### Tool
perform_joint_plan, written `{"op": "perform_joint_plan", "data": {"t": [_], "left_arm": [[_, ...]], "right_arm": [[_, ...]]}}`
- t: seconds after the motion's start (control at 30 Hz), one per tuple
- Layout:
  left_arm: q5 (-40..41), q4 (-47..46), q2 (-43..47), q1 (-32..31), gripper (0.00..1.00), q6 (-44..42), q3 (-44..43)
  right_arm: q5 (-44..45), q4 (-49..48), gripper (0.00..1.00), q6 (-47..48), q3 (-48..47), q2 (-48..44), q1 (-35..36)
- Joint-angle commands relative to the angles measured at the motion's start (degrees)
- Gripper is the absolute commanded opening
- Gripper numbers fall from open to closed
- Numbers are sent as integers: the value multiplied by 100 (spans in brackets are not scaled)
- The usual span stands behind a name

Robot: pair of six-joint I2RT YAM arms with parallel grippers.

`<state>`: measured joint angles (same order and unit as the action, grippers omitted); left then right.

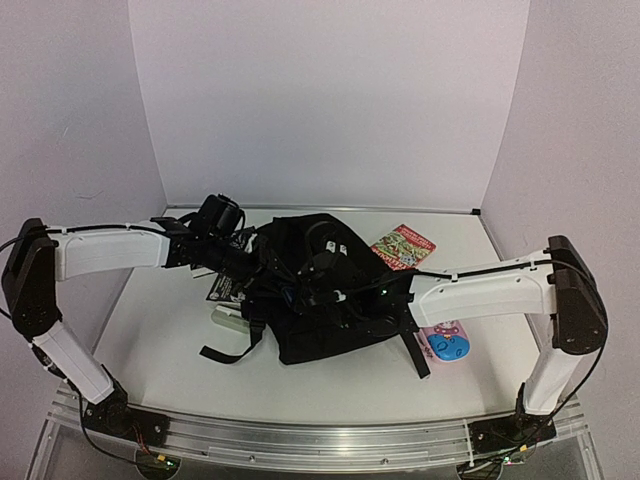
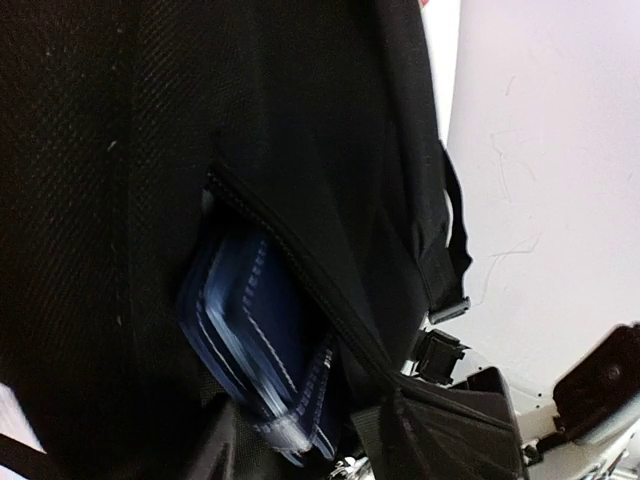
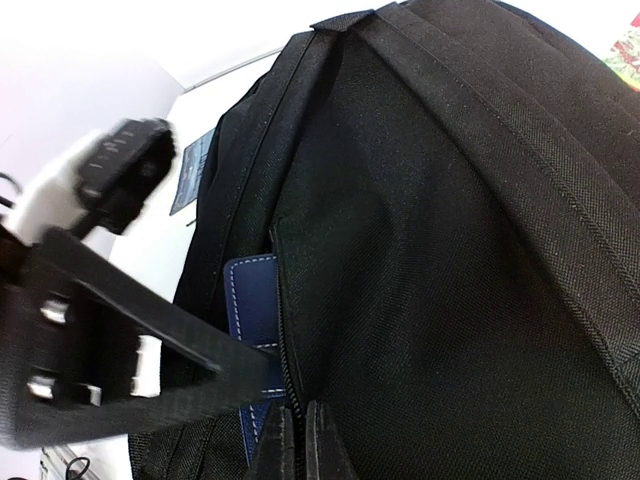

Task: Pack the student bag
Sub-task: Place the stationery in the student bag.

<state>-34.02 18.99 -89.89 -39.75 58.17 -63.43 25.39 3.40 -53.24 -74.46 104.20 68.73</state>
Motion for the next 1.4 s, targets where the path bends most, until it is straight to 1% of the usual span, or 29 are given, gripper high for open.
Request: {"op": "perform_joint_plan", "data": {"t": [0.0, 0.03, 0.07, 0.23, 0.37, 0.53, 0.67, 0.83, 1.0, 1.07, 1.23, 1.27, 1.37], "left_arm": [[340, 495, 339, 15, 53, -346, -221], [321, 492, 352, 11, 52, -338, -197], [287, 465, 356, 11, 49, -318, -171], [193, 406, 368, 11, 30, -244, -84], [133, 290, 329, 11, 18, -237, -48], [-1, 190, 80, 4, 6, -222, -75], [-95, 26, -89, -40, 1, -207, -111], [-172, -343, -338, -160, 0, -62, -194], [0, -747, -564, -467, 0, 144, -360], [66, -841, -586, -496, 0, 170, -377], [424, -603, -333, -508, 1, -63, -348], [527, -488, -227, -508, 2, -126, -332], [787, -201, 157, -508, 14, -393, -197]], "right_arm": [[120, -116, 0, -107, -78, -251, 70], [124, -110, 0, -100, -80, -251, 70], [127, -107, 0, -94, -86, -250, 70], [143, -70, 0, -67, -116, -230, 70], [133, -62, 0, -46, -167, -201, 70], [56, -59, 0, 6, -252, -150, 71], [18, -59, 0, 49, -294, -138, 75], [-36, -59, 0, 68, -329, -103, 70], [-30, -59, 0, 64, -306, -103, 70], [-14, -59, 0, 60, -294, -119, 70], [86, -38, 1, 61, -218, -227, 70], [113, -26, 4, 66, -189, -271, 70], [187, 45, 21, 115, -114, -429, 70]]}}
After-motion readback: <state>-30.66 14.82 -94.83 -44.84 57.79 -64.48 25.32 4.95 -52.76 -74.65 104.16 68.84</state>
